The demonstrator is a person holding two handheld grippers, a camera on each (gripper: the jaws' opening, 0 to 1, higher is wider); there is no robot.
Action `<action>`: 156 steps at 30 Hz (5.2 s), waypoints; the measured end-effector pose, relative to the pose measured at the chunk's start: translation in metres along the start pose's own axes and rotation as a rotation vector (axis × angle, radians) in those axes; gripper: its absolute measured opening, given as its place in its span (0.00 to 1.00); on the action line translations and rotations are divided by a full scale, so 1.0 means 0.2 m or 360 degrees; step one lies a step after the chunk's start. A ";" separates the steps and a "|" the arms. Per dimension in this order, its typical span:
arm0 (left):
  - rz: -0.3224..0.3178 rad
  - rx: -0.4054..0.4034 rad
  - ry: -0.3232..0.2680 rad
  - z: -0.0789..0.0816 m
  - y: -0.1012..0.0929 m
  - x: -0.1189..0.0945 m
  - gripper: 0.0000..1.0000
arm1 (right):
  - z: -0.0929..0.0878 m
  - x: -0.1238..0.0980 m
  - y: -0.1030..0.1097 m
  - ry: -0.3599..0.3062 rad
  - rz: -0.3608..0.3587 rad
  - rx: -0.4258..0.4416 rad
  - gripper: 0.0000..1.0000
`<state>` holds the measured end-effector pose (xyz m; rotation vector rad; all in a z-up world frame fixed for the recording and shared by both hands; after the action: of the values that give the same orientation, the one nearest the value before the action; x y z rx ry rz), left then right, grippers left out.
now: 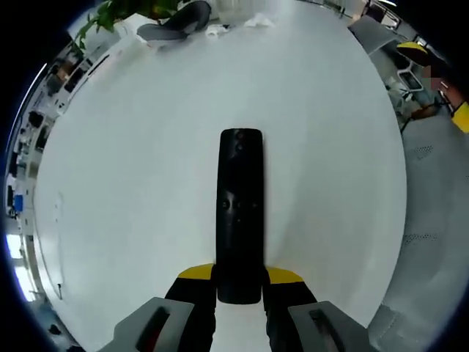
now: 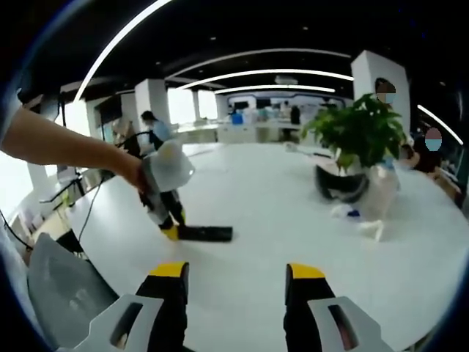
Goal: Press the specified remote control buttons in sequence, fully releasing each button before pressing the next.
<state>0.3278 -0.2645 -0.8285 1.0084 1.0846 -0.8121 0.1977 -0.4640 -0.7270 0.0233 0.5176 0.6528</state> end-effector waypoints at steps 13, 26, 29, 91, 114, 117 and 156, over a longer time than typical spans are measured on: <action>0.0007 -0.0013 0.0000 -0.02 -0.04 -0.01 0.23 | 0.00 0.00 0.02 0.0021 0.0045 0.0003 0.35; 0.0010 0.0037 0.0038 -0.03 -0.10 -0.03 0.23 | -0.03 0.01 0.04 0.0091 0.0089 0.0085 0.00; 0.0005 0.0056 0.0059 -0.03 -0.10 -0.03 0.23 | -0.04 0.01 0.04 0.0107 0.0091 0.0090 0.00; 0.0012 0.0202 0.0157 -0.08 -0.26 -0.08 0.23 | -0.07 0.01 0.04 0.0185 0.0094 0.0133 0.00; 0.0002 0.0192 0.0115 -0.12 -0.32 -0.10 0.23 | -0.07 0.00 0.04 0.0178 0.0092 0.0120 0.00; 0.0001 0.0188 0.0100 -0.12 -0.33 -0.10 0.23 | -0.06 -0.01 0.04 0.0149 0.0088 0.0122 0.00; -0.0022 0.0136 -0.0088 -0.24 -0.58 -0.19 0.23 | -0.07 -0.01 0.06 0.0231 -0.0032 -0.0089 0.00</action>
<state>0.1971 -0.2575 -0.8273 1.0450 1.0177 -0.8992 0.1843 -0.4576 -0.7359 -0.0827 0.6386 0.6520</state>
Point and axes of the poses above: the point that each gripper's makers call its tool centre point, and the gripper's own axes: x roughly forward along the fingers, y roughly to its left, z roughly out of its top, the point moved 4 cm from there along -x, roughly backward along the fingers, and after that the axes turned 13 degrees about z, right-handed, at the moved point
